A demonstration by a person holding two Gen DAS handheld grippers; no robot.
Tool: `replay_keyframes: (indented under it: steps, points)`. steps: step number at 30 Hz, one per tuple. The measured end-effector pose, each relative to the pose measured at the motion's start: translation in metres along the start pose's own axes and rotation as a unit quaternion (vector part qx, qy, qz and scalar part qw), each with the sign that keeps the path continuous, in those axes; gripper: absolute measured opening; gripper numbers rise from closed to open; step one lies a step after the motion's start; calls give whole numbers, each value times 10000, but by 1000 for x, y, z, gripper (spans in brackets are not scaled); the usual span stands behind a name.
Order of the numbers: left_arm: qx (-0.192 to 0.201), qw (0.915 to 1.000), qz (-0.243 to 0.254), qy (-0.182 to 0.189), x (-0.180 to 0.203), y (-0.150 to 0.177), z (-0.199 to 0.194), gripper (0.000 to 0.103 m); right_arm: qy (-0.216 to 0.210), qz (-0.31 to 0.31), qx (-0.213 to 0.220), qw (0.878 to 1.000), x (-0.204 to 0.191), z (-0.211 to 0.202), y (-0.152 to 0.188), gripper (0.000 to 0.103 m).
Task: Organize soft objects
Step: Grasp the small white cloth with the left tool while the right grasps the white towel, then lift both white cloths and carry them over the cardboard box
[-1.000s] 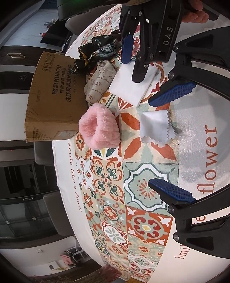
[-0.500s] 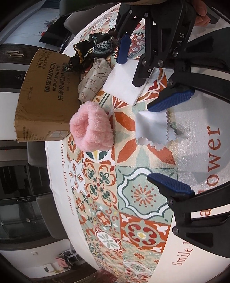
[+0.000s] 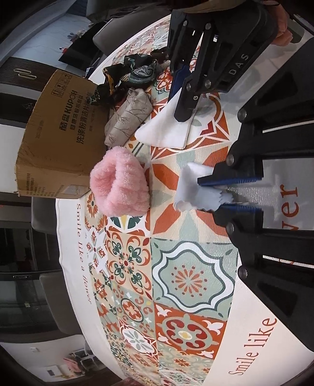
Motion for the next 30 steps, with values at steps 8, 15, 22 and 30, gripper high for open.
replay_keyframes:
  steps: [8,15,22,30]
  points:
    - [167,9999,28,-10,5,-4,-12,14,-42,187,16,9998,3,-8,1,12]
    - [378,9993,19,-45,9,-10,-31,14,-47,291,218,9993,6,-31,-2,12]
    - [623,9980,60,-8,16,-21,-52,14,-30,371,524,9979,9,-60,-9,12]
    - [939,9955,154,35,26,-33,-71,14,70,424,847,9955,12,-88,-15,12]
Point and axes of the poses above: each gripper's, at about its wrist camera, not at the fingertips, and z roughly the way its jaws point, x to its right, y to its underside, the point moved 4 cm from there along z, roughly the way its jaws point, and after that the axes turned 2 degrees about -z, right-handed, at the moved point
